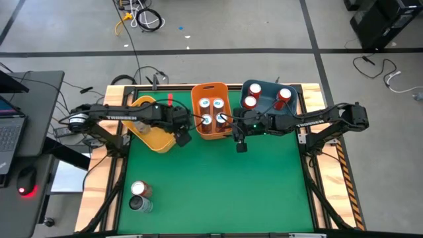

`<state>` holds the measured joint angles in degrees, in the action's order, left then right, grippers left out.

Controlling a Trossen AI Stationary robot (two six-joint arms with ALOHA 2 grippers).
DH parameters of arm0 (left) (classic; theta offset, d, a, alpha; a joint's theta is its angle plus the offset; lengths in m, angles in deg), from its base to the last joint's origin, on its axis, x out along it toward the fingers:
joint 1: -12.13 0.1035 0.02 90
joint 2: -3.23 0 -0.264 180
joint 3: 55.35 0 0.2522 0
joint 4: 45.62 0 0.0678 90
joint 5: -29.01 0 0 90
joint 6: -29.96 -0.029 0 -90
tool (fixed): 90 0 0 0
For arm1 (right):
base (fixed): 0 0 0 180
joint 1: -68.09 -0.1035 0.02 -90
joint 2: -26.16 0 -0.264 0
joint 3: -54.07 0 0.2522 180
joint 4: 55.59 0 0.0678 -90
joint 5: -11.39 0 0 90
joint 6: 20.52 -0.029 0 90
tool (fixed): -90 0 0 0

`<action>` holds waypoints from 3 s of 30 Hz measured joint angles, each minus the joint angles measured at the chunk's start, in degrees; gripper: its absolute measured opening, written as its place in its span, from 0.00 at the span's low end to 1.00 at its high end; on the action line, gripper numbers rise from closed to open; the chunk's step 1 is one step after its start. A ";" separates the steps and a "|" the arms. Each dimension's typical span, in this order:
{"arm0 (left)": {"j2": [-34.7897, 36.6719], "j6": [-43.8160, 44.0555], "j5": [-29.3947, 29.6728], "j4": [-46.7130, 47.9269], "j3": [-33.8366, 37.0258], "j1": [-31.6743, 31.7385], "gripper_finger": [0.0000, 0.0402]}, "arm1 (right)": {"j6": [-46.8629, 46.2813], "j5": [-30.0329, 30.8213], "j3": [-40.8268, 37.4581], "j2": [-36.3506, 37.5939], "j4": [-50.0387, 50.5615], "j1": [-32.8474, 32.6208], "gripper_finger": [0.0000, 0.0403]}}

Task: Sort soda cans
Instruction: Adjust the yellow bin, then put the white blue soda can into the yellow bin

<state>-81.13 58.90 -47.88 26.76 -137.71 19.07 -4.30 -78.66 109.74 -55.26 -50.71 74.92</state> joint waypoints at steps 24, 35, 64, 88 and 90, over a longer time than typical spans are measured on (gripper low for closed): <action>0.10 -22.02 -2.53 -4.88 5.11 -1.74 0.04 | 0.13 0.00 0.00 0.00 0.02 0.00 0.33; 0.10 -25.73 -2.18 -3.61 5.11 -5.16 0.02 | 0.20 0.00 0.00 0.00 0.02 0.02 0.33; -0.03 -16.53 -1.56 9.34 -5.92 -6.55 0.33 | -0.46 0.00 0.00 0.00 -0.04 0.04 0.34; -0.02 29.93 -13.78 16.54 -16.79 -46.87 0.55 | -13.38 0.49 0.02 0.00 -2.07 -8.54 0.37; -0.34 35.06 -14.30 14.63 -16.79 -49.91 0.55 | -14.83 1.10 0.02 0.00 -2.05 -9.21 0.39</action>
<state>-81.48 93.96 -62.18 41.39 -154.50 -30.85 -19.13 -77.56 109.76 -55.26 -52.77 65.71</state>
